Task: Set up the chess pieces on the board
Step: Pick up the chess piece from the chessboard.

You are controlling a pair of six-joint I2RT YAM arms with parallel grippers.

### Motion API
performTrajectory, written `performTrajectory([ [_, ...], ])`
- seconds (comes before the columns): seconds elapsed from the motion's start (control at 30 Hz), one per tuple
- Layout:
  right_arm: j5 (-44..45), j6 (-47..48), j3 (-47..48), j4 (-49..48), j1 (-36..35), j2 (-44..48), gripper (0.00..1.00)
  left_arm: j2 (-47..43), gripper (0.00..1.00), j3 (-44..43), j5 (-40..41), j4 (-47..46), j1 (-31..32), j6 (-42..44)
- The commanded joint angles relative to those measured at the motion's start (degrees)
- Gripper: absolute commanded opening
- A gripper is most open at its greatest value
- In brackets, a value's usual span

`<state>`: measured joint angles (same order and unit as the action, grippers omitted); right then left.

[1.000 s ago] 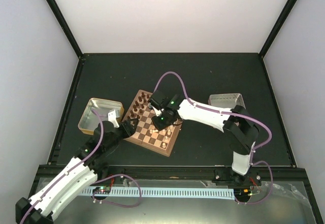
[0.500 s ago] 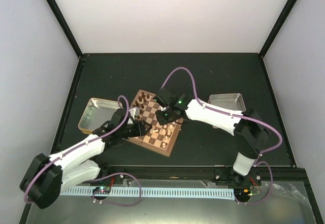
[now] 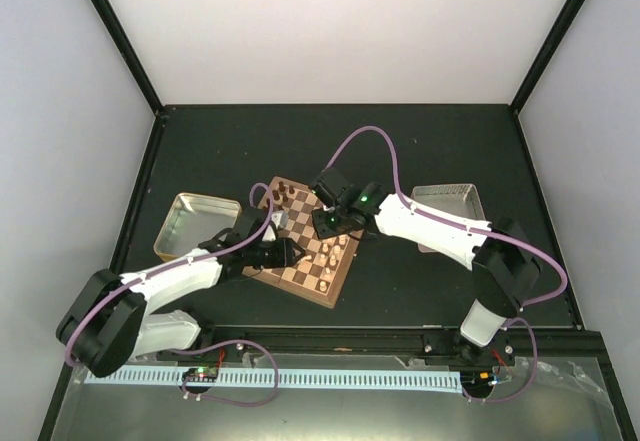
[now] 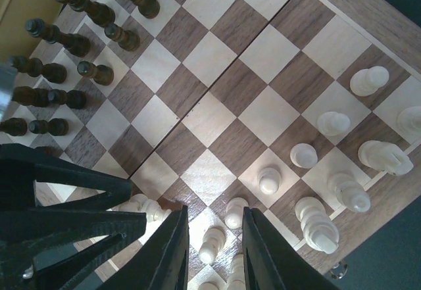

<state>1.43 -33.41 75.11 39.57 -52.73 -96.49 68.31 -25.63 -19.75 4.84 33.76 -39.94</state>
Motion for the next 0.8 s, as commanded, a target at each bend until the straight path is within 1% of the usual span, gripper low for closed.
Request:
performTrajectory([
  [0.0, 1.56, -0.39, -0.14, -1.25, 0.08, 0.51, 0.24, 1.07, 0.35, -2.63, -0.06, 1.63, 0.67, 1.84],
  [0.13, 1.32, -0.34, -0.22, -1.31, 0.09, 0.47, 0.23, 1.47, 0.25, -3.23, 0.65, 2.54, 0.84, 2.38],
  [0.33, -0.3, -0.41, -0.58, -1.97, 0.04, 0.83, 0.23, 1.91, 0.16, -3.73, 2.57, 4.82, 0.99, 3.08],
  [0.47, -2.48, -0.6, -0.95, -3.26, 0.09, 1.1, 0.25, 1.12, 0.07, -3.79, 3.78, 5.57, 1.05, 3.2],
  [0.57, -6.18, -0.59, -1.99, -5.29, 0.13, 1.34, 0.29, -0.24, 0.02, -3.82, 3.94, 5.54, 1.05, 3.83],
  [0.77, -13.48, -2.7, -3.31, -7.65, 0.14, 1.28, 0.4, -5.83, 0.02, -2.72, 4.59, 4.78, 1.12, 6.66],
])
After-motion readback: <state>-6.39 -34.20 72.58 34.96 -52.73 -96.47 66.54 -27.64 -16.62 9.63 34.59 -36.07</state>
